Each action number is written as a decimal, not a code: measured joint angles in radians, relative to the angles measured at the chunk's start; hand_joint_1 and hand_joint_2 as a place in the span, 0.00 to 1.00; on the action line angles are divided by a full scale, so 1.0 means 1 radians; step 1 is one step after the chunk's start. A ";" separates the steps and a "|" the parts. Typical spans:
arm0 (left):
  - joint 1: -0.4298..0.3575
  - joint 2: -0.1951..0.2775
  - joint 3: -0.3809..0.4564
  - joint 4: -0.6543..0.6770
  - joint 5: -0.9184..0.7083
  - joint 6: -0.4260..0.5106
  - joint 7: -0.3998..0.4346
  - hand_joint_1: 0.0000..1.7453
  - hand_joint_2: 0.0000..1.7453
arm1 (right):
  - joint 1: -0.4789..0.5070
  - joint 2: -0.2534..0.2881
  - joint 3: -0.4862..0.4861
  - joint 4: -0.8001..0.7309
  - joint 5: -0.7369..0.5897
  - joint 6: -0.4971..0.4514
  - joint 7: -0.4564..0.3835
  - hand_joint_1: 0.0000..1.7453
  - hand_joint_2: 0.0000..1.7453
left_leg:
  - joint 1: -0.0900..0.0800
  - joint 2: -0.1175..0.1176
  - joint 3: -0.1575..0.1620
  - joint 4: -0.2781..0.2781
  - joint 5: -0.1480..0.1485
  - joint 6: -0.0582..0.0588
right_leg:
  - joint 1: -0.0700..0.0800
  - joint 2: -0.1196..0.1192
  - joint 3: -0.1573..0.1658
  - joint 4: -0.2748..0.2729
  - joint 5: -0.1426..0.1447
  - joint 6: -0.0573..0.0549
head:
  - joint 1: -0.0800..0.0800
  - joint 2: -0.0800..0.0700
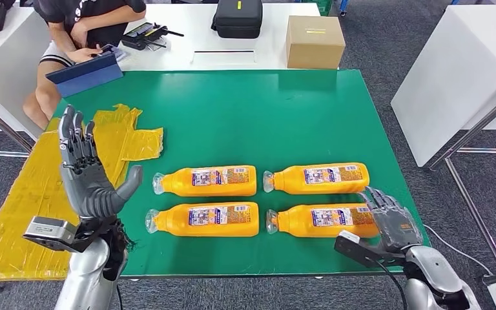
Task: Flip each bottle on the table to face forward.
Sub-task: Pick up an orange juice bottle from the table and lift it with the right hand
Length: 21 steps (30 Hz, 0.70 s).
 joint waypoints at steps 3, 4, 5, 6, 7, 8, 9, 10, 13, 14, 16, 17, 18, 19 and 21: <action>-0.001 -0.001 0.002 0.000 0.000 0.000 0.001 0.00 1.00 | -0.020 0.007 0.022 0.017 0.009 0.000 0.006 0.00 1.00 | 0.000 0.000 0.000 0.000 0.000 0.000 | 0.000 0.000 0.000 0.000 0.000 0.000 | 0.000 0.000; -0.001 -0.002 0.003 0.000 0.000 0.000 0.001 0.00 1.00 | -0.025 0.009 0.028 0.022 0.010 0.000 0.007 0.00 1.00 | 0.000 0.000 0.000 0.000 0.000 0.000 | 0.000 0.000 0.000 0.000 0.000 0.000 | 0.000 0.000; -0.001 -0.002 0.003 0.000 0.000 0.000 0.001 0.00 1.00 | -0.029 0.011 0.033 0.027 0.010 0.000 0.007 0.00 1.00 | 0.000 0.000 0.000 0.000 0.000 0.000 | 0.000 0.000 0.000 0.000 0.000 0.000 | 0.000 0.000; -0.001 -0.002 0.004 0.000 0.000 0.000 0.001 0.00 1.00 | -0.033 0.012 0.038 0.031 0.010 0.000 0.007 0.00 1.00 | 0.000 0.000 0.000 0.000 0.000 0.000 | 0.000 0.000 0.000 0.000 0.000 0.000 | 0.000 0.000; -0.001 -0.002 0.005 0.000 -0.001 0.000 0.001 0.00 1.00 | -0.035 0.014 0.042 0.035 0.010 0.000 0.007 0.00 1.00 | 0.000 0.000 0.000 0.000 0.000 0.000 | 0.000 0.000 0.000 0.000 0.000 0.000 | 0.000 0.000; -0.001 -0.002 0.006 0.000 -0.001 0.000 0.001 0.00 1.00 | -0.037 0.015 0.045 0.038 0.010 0.000 0.007 0.00 1.00 | 0.000 0.000 -0.001 0.000 0.000 0.000 | 0.000 0.000 0.000 0.000 0.000 0.000 | 0.000 0.000; -0.001 -0.002 0.006 0.000 -0.001 0.000 0.001 0.00 1.00 | -0.039 0.015 0.049 0.042 0.010 0.000 0.007 0.00 1.00 | 0.000 0.000 -0.001 0.000 0.000 0.000 | 0.000 0.000 0.000 0.000 0.000 0.000 | 0.000 0.000; -0.001 -0.002 0.007 0.000 -0.001 0.000 0.001 0.00 1.00 | -0.040 0.015 0.052 0.045 0.010 0.000 0.007 0.00 1.00 | 0.000 0.000 -0.001 0.000 0.000 0.000 | 0.000 0.000 0.000 0.000 0.000 0.000 | 0.000 0.000; -0.002 -0.003 0.007 0.000 -0.001 0.000 0.002 0.00 1.00 | -0.043 0.015 0.059 0.052 0.010 0.000 0.009 0.00 1.00 | 0.000 0.000 -0.001 0.000 0.000 0.000 | 0.000 0.000 0.000 0.000 0.000 0.000 | 0.000 0.000; -0.003 -0.003 0.007 0.000 -0.001 0.000 0.002 0.00 1.00 | -0.043 0.015 0.062 0.054 0.010 0.000 0.009 0.00 1.00 | 0.000 0.000 0.000 0.000 0.000 0.000 | 0.000 0.000 0.000 0.000 0.000 0.000 | 0.000 0.000; -0.004 -0.003 0.007 0.000 -0.001 0.000 0.002 0.00 1.00 | -0.042 0.013 0.066 0.058 0.010 0.000 0.012 0.00 1.00 | 0.000 0.000 0.000 0.000 0.000 0.000 | 0.000 0.000 0.000 0.000 0.000 0.000 | 0.000 0.000; -0.004 -0.003 0.007 0.000 -0.001 0.000 0.002 0.00 1.00 | -0.041 0.011 0.068 0.060 0.009 0.000 0.013 0.00 1.00 | 0.000 0.000 0.000 0.000 0.000 0.000 | 0.000 0.000 0.000 0.000 0.000 0.000 | 0.000 0.000; -0.005 -0.003 0.007 0.001 -0.001 0.000 0.002 0.00 1.00 | -0.040 0.008 0.070 0.063 0.008 0.000 0.015 0.00 1.00 | 0.000 0.000 0.000 0.000 0.000 0.000 | 0.000 0.000 0.000 0.000 0.000 0.000 | 0.000 0.000; -0.005 -0.003 0.007 0.003 0.000 0.000 0.002 0.00 1.00 | -0.040 0.005 0.072 0.065 0.007 0.000 0.015 0.00 1.00 | 0.000 0.000 0.000 0.000 0.000 0.000 | 0.000 0.000 0.000 0.000 0.000 0.000 | 0.000 0.000; -0.006 -0.003 0.007 0.007 0.001 -0.001 0.002 0.00 1.00 | -0.039 0.000 0.077 0.071 0.004 0.001 0.017 0.00 1.00 | 0.000 0.000 0.000 0.000 0.000 0.000 | 0.000 0.000 0.000 0.000 0.000 0.000 | 0.000 0.000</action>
